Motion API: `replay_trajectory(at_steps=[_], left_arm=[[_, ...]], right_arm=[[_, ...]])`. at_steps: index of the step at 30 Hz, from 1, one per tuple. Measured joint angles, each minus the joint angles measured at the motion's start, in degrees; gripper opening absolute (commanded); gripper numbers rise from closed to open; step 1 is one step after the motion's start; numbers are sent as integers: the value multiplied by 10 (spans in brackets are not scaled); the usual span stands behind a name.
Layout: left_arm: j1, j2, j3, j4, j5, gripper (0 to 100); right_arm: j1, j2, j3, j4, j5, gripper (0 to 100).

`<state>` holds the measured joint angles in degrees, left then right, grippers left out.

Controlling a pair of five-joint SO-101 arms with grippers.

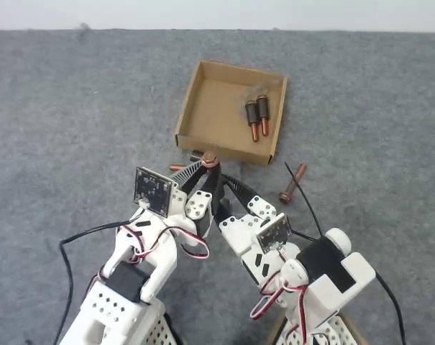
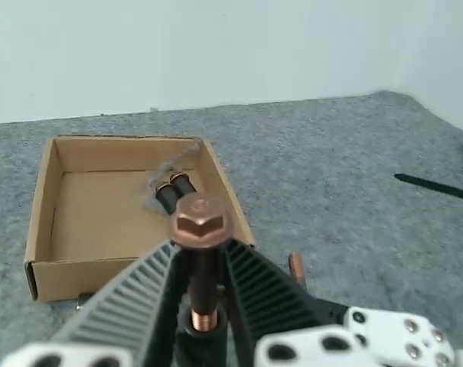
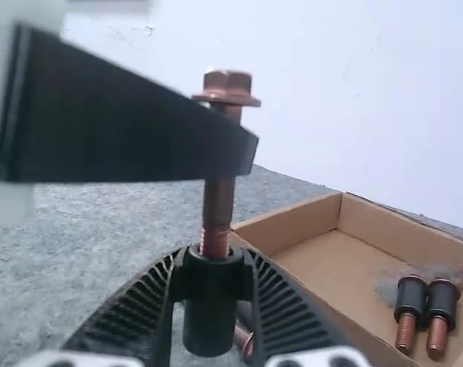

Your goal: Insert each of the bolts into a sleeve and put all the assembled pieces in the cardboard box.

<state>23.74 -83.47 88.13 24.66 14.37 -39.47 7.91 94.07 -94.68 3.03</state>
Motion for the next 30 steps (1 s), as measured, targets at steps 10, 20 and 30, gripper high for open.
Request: replay_trajectory(at_steps=[10, 20, 30], left_arm=[[3, -1, 48, 1, 0, 12], [3, -7, 62, 0, 1, 16], [-2, -4, 62, 0, 0, 104]], right_arm=[[4, 0, 0, 0, 2, 6], [4, 0, 0, 0, 2, 6], [9, 0, 0, 0, 2, 6]])
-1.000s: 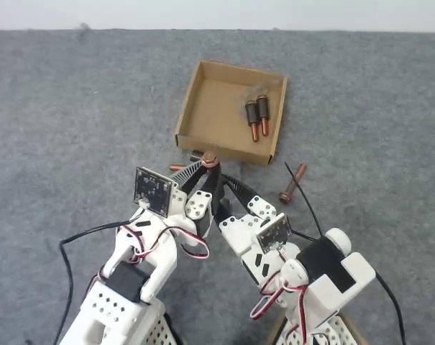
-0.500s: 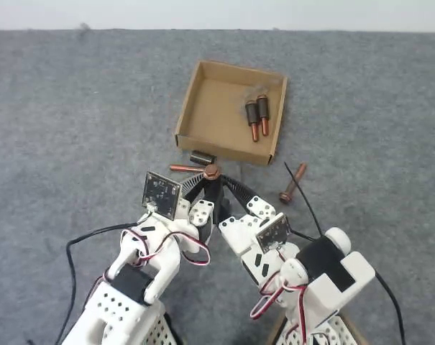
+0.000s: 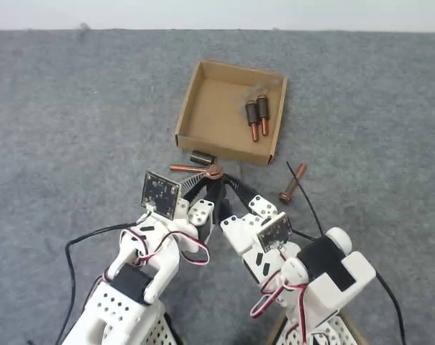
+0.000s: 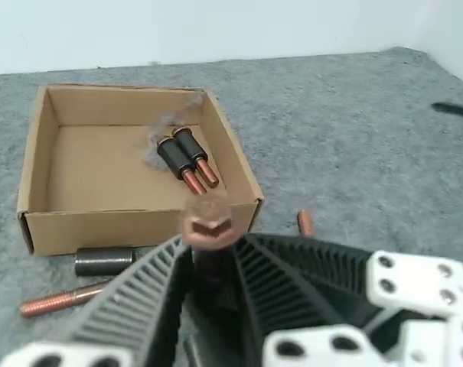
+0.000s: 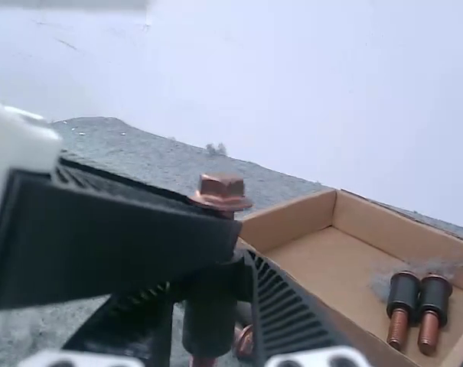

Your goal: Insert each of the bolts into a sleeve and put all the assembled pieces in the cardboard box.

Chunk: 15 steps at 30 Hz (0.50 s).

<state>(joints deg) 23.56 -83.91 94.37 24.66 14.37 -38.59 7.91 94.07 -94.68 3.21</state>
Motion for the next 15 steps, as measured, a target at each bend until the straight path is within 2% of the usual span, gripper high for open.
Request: replay_trajectory(at_steps=[15], left_arm=[[0, -2, 2, 0, 1, 107]], right_arm=[[5, 0, 0, 0, 0, 6]])
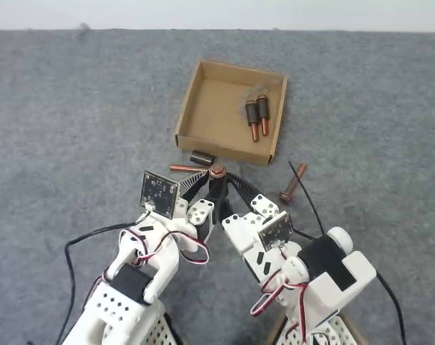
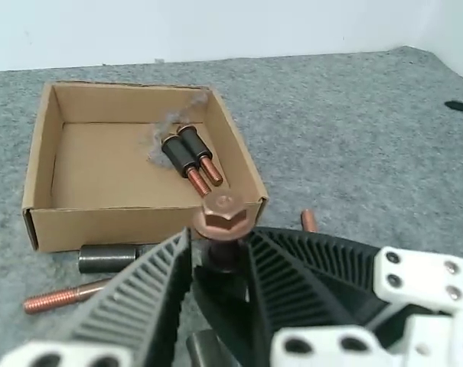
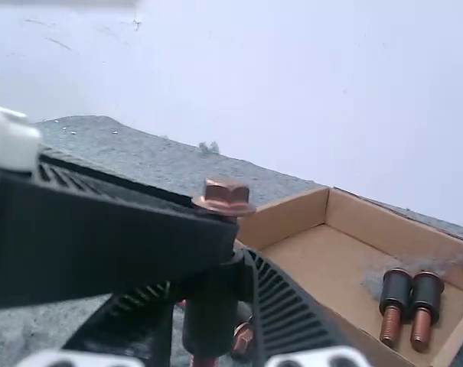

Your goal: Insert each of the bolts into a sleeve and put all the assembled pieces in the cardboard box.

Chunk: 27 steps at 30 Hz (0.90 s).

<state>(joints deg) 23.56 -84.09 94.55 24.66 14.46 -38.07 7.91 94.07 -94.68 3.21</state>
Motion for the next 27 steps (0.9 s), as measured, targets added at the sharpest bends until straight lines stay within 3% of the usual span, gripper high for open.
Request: replay_trajectory(at_steps=[12, 27], left_arm=[[45, 2, -1, 1, 18, 108], [6, 2, 0, 1, 20, 109]], right_arm=[[8, 0, 0, 0, -1, 6], [3, 0, 0, 0, 0, 6]])
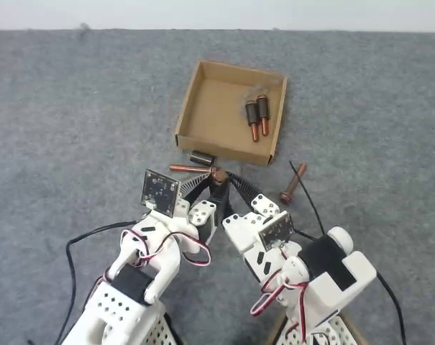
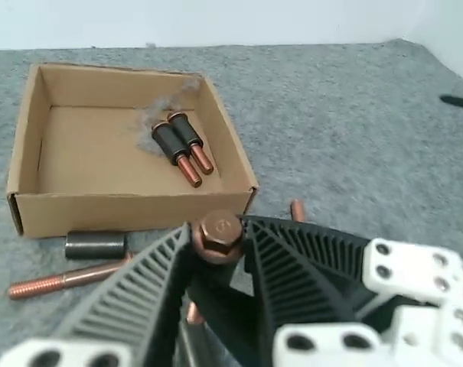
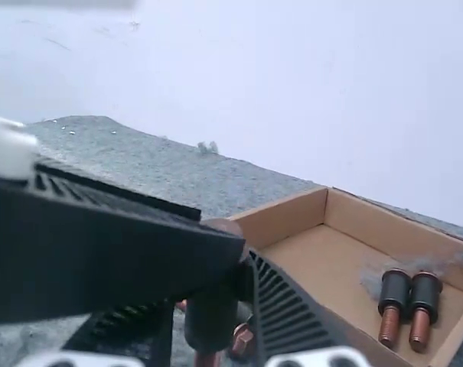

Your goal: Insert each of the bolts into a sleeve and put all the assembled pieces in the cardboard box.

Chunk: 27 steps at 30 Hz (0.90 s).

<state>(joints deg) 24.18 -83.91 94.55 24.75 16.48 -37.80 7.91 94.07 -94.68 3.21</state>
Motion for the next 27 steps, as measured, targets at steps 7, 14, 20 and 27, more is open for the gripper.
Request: replay_trajectory(at_steps=[7, 14, 20, 27], left_arm=[[0, 0, -4, 1, 0, 107], [33, 0, -48, 70, 0, 105], [36, -4, -49, 73, 0, 104], [-39, -124, -79, 93, 0, 104]], right_arm=[[0, 0, 0, 0, 0, 6], [3, 0, 0, 0, 0, 6], [3, 0, 0, 0, 0, 6], [1, 0, 0, 0, 0, 6]])
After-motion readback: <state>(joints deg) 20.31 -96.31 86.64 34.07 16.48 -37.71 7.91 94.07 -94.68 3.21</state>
